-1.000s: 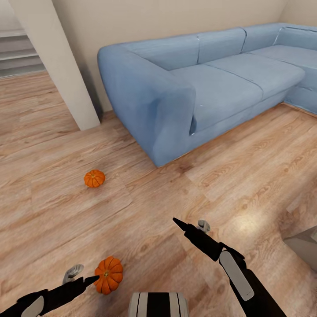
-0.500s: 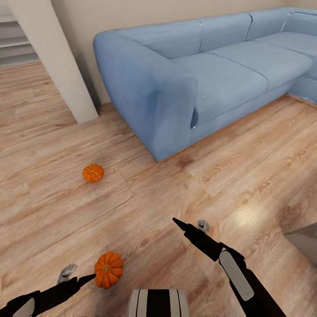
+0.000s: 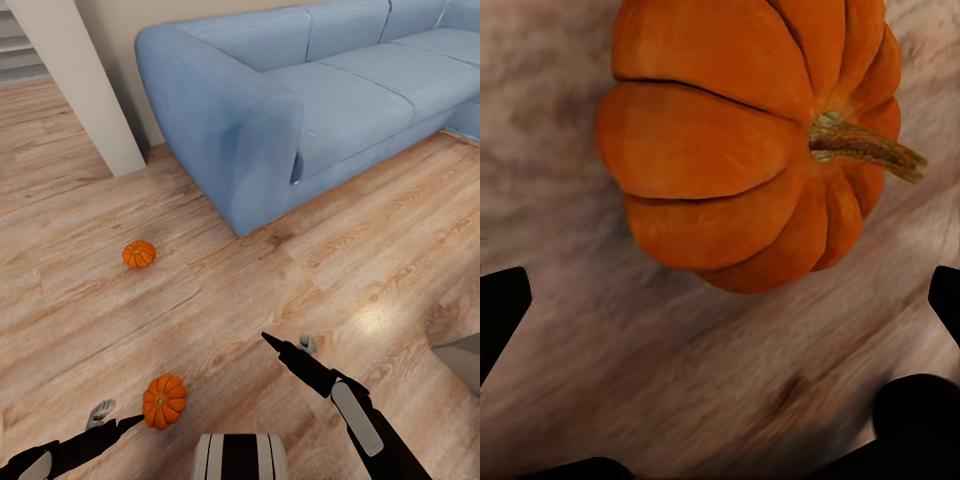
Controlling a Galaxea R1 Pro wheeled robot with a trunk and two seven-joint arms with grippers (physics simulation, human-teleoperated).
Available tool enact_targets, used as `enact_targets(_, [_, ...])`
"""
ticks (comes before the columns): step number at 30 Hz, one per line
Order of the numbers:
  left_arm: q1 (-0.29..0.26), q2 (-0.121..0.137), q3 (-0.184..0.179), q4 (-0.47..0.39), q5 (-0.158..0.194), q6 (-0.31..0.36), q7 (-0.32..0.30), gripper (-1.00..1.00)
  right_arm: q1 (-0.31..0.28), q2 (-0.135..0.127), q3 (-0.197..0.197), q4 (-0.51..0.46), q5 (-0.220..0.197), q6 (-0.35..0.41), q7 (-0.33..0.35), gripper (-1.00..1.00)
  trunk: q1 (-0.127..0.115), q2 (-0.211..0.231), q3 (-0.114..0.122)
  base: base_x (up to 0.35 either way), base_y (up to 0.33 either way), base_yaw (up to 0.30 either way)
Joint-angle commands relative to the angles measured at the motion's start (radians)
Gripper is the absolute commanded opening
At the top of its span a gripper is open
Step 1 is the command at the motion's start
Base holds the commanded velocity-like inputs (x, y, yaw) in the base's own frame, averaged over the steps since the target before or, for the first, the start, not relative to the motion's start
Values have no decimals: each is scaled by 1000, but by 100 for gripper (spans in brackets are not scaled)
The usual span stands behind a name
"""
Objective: Place each of the two pumpkins and all three candles from the living room inside a cabinet in the living room (use any cabinet), then make sure every cabinet is closed, and position the cauldron so it is next to a table in the living room.
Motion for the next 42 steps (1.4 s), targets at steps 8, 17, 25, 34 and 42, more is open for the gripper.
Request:
enact_targets(8, [0, 4, -2, 0, 11, 8, -91, 100, 0, -1, 1, 1, -7, 4, 5, 100, 0, -1, -5, 0, 0, 0])
enact_targets(17, [-5, 85, 80, -12, 36, 11, -162, 100, 0, -3, -1, 3, -8, 4, 9, 100, 0, -1, -5, 0, 0, 0])
enact_targets(25, [-8, 128, 153, -14, 37, 13, -205, 100, 0, -2, -1, 3, -8, 4, 8, 100, 0, -1, -5, 0, 0, 0])
enact_targets(34, [-8, 115, 156, -48, 37, 11, -114, 100, 0, -1, -1, 3, -7, 4, 5, 100, 0, -1, -5, 0, 0, 0])
enact_targets(42, [-8, 74, 155, -52, 37, 3, -52, 100, -1, -5, 5, -21, -6, 6, 8, 100, 0, -1, -5, 0, 0, 0])
